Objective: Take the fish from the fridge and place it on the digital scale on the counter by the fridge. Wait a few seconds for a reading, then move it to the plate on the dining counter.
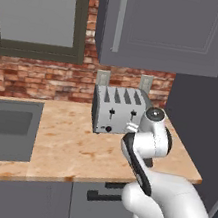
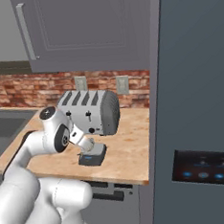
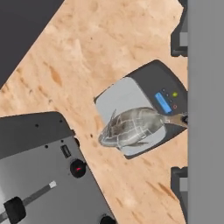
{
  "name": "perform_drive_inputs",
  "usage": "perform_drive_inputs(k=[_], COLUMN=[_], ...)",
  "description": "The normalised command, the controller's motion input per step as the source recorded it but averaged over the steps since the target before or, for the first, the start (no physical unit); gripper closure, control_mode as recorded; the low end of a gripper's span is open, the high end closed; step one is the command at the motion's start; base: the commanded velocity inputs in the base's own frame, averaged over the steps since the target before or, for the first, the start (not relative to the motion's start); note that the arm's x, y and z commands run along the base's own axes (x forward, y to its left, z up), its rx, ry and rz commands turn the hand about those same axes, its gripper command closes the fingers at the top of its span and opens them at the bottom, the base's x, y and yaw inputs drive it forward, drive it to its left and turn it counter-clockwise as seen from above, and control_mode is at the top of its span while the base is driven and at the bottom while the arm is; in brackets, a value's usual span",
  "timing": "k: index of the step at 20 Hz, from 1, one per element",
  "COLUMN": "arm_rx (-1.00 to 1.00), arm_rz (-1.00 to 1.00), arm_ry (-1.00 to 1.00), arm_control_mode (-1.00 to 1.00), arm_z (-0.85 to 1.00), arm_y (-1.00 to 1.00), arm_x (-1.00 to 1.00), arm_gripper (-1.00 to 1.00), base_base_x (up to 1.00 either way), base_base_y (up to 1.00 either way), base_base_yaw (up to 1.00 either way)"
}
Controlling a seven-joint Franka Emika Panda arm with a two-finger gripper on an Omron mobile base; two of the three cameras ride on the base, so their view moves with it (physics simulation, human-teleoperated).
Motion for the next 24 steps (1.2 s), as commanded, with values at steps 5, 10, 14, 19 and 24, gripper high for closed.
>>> perform_drive_inputs(k=[5, 10, 14, 19, 24], arm_rx=[0.0, -0.01, -0.05, -0.07, -0.06], arm_rz=[0.0, 0.0, 0.0, 0.0, 0.0], arm_ry=[0.14, 0.15, 0.1, 0.03, 0.01], arm_control_mode=[-1.0, -1.0, -1.0, -1.0, -1.0], arm_z=[-0.25, -0.29, -0.33, -0.32, -0.36], arm_y=[0.0, 0.0, 0.0, 0.0, 0.0], arm_x=[0.44, 0.37, 0.18, 0.05, 0.07], arm_gripper=[-1.0, -1.0, -1.0, -1.0, -1.0], base_base_x=[0.0, 0.0, 0.0, 0.0, 0.0], base_base_y=[0.0, 0.0, 0.0, 0.0, 0.0], base_base_yaw=[0.0, 0.0, 0.0, 0.0, 0.0])
